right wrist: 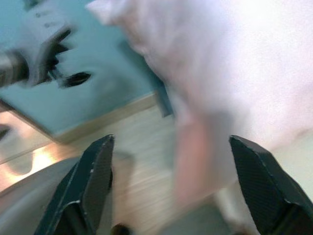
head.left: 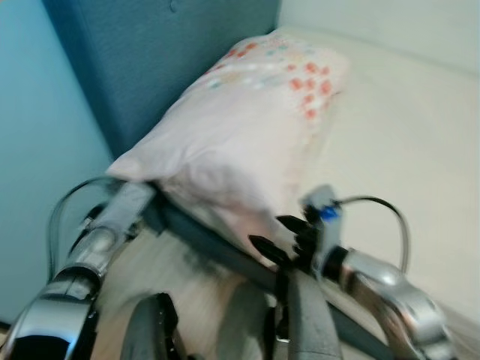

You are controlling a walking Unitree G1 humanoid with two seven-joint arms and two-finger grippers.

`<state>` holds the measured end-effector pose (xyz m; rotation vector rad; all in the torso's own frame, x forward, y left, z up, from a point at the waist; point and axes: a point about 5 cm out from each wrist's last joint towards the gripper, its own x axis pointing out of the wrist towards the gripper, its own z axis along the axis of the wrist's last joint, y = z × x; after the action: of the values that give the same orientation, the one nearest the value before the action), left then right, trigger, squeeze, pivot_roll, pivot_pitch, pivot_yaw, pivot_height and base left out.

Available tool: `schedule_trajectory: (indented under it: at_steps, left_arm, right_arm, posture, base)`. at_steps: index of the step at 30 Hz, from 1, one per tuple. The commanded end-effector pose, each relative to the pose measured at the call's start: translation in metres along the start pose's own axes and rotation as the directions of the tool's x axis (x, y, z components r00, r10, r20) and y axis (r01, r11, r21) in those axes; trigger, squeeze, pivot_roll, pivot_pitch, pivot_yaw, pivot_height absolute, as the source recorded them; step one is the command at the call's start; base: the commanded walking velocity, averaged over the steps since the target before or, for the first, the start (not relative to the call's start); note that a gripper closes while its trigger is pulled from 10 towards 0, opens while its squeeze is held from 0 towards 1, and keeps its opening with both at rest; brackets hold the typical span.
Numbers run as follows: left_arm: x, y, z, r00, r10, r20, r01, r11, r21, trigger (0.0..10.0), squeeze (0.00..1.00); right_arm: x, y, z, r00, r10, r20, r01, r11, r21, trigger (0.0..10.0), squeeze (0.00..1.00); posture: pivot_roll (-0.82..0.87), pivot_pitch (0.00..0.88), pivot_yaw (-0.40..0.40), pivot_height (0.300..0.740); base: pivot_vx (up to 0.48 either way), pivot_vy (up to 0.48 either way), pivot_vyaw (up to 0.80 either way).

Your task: Clean up the room

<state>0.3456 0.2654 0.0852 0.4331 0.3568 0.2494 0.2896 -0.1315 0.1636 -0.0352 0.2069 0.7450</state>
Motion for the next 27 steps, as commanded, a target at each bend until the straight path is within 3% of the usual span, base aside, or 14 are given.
schedule_trajectory:
  at_steps: [1, 2, 4, 8, 11, 18, 22, 27]
  left_arm:
    - [-0.002, 0.009, -0.007, 0.998, 0.056, -0.014, -0.057, 0.995, -0.077, 10.0, 0.00]
    - [-0.006, 0.015, -0.012, 0.993, 0.114, 0.019, -0.110, 0.984, -0.137, 10.0, 0.00]
    - [-0.007, 0.017, -0.014, 0.991, 0.129, 0.030, -0.123, 0.982, -0.146, 10.0, 0.00]
    - [-0.021, 0.025, -0.014, 0.971, 0.202, 0.131, -0.169, 0.960, -0.223, 10.0, 0.00]
    - [-0.028, 0.028, -0.008, 0.958, 0.218, 0.186, -0.171, 0.956, -0.239, 10.0, 0.00]
    - [-0.041, 0.030, 0.010, 0.937, 0.197, 0.287, -0.120, 0.956, -0.266, 10.0, 0.00]
    - [-0.064, 0.027, 0.034, 0.905, 0.124, 0.407, -0.036, 0.975, -0.217, 10.0, 0.00]
    - [-0.079, 0.027, 0.044, 0.888, 0.095, 0.449, -0.017, 0.984, -0.175, 10.0, 0.00]
  right_arm:
    - [0.007, 0.006, -0.012, 0.998, 0.052, -0.032, -0.052, 0.999, 0.004, 10.0, 0.00]
    - [0.027, 0.008, -0.014, 0.992, 0.117, -0.050, -0.118, 0.993, -0.012, 10.0, 0.00]
    - [0.032, 0.009, -0.015, 0.989, 0.135, -0.056, -0.136, 0.991, -0.016, 10.0, 0.00]
    - [0.075, 0.014, -0.009, 0.975, 0.202, -0.087, -0.203, 0.979, -0.008, 10.0, 0.00]
    - [0.090, 0.018, 0.000, 0.966, 0.249, -0.071, -0.249, 0.968, 0.003, 10.0, 0.00]
    - [0.108, 0.013, 0.009, 0.973, 0.210, -0.096, -0.216, 0.975, -0.053, 10.0, 0.00]
    - [0.120, 0.000, 0.010, 0.980, 0.098, -0.172, -0.123, 0.982, -0.143, 10.0, 0.00]
    - [0.122, -0.004, 0.013, 0.981, 0.068, -0.181, -0.100, 0.979, -0.177, 10.0, 0.00]
  posture:
    - [-0.02, 0.196, -0.029, 0.500]
    - [0.01, 0.202, -0.047, 0.500]
    - [0.01, 0.202, -0.047, 0.500]
    - [0.06, 0.245, -0.077, 0.500]
    - [0.09, 0.270, -0.084, 0.500]
    - [0.14, 0.337, -0.094, 0.500]
    - [0.21, 0.414, -0.117, 0.500]
    - [0.25, 0.444, -0.129, 0.500]
  base:
    - [0.000, 0.000, 0.00]
    - [0.000, 0.000, 0.00]
    - [0.000, 0.000, 0.00]
    - [0.000, 0.000, 0.00]
    - [0.000, 0.000, 0.00]
    - [0.000, 0.000, 0.00]
    - [0.000, 0.000, 0.00]
    - [0.000, 0.000, 0.00]
